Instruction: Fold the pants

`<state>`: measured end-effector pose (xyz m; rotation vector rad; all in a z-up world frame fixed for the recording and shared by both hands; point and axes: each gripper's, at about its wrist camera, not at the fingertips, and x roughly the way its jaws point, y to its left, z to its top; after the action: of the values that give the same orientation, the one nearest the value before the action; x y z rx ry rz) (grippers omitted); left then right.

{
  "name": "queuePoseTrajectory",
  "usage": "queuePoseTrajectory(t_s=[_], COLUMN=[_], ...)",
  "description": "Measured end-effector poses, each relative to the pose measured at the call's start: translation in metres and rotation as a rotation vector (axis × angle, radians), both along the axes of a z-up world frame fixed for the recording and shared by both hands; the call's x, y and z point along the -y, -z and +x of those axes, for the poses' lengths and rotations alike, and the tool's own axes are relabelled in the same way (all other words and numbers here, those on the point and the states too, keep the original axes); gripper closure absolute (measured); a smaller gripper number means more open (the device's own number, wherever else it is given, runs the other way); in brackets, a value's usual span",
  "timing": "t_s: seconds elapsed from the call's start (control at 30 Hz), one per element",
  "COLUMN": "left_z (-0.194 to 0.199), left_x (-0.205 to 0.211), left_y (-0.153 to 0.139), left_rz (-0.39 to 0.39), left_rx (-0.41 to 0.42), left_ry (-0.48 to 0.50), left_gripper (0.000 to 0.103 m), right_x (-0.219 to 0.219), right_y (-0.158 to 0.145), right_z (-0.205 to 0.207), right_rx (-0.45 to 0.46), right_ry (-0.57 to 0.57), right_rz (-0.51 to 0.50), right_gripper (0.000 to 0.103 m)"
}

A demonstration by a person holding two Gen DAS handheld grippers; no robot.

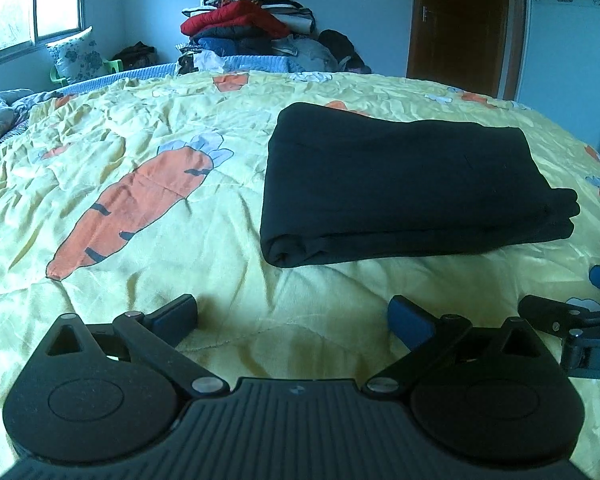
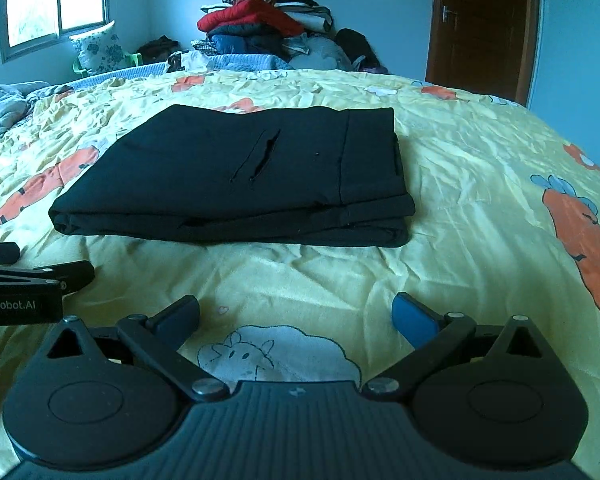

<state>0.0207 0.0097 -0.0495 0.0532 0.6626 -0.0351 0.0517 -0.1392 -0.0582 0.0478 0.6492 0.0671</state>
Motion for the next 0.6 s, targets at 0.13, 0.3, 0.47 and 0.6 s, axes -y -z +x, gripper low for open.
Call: queuePoseTrajectory(t_s=[0.13, 0.3, 0.47, 0.6], left_z=[0.0002, 0.0002, 0.0002, 0.0002], left_x=[0.0001, 0.0000, 0.0000, -0.0001], left_y=[0.0001, 0.0001, 0.0001, 0.0000], left_rz=[-0.008, -0.008, -0.008, -0.008], left_rx=[-0.002, -0.002, -0.002, -0.003], left_ry=[-0.002, -0.002, -0.002, -0.003], left_gripper=[0.000, 0.000, 0.000, 0.000], right_x=[-0.0003, 0.0001, -0.0001, -0.0003], right_y=[0.0003, 0.0004, 0.0003, 0.0001], right_z=[0.0008, 0.0009, 0.0009, 0.0009], right_rx=[-0.001, -0.001, -0.001, -0.001], right_ry=[0.000, 0.000, 0.000, -0.001], right_rz=[-0.006, -0.005, -0.005, -0.002], right_gripper=[0.000, 0.000, 0.000, 0.000])
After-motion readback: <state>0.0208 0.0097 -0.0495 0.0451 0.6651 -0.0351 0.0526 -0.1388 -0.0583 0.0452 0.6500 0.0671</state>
